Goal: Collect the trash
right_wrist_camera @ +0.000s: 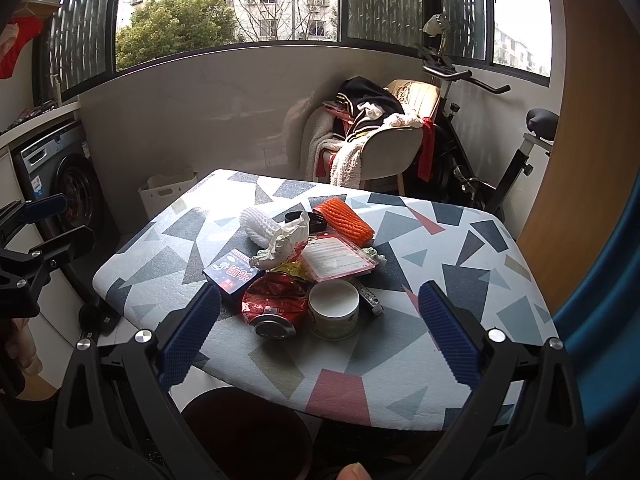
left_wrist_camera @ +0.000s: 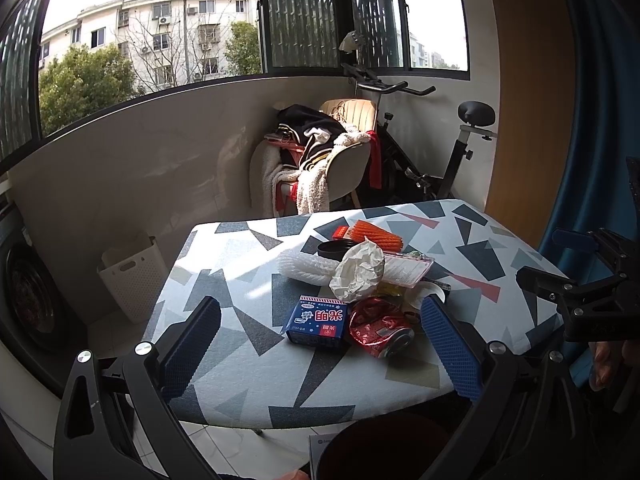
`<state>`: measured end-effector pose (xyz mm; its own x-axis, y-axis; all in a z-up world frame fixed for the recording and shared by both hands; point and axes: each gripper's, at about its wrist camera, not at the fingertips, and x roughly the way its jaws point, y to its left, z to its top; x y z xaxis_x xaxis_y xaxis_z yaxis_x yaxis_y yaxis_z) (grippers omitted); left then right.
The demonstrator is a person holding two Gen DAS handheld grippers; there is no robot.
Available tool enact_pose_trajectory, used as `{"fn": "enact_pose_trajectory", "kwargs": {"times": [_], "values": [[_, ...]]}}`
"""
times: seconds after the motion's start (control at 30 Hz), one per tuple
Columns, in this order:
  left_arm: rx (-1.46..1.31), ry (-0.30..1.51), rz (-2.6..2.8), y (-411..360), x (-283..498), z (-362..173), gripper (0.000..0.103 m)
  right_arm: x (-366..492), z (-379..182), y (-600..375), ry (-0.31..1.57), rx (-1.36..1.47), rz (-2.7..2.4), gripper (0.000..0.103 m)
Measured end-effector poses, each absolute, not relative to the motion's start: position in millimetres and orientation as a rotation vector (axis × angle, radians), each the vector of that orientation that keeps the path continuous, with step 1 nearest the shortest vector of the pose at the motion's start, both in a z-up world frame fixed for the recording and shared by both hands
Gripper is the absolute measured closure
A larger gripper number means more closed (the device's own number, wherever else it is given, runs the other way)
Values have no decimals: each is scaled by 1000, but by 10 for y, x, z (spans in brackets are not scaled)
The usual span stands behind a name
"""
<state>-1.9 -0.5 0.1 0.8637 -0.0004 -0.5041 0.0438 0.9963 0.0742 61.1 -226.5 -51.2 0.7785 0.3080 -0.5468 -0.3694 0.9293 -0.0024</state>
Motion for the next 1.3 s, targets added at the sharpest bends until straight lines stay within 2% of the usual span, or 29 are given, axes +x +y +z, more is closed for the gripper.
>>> {"fn": "enact_pose_trajectory", "kwargs": {"times": [1.3], "values": [[84,517,-33,38,-24,74,5,618,-516,-2243,570,-118,367,6]]}}
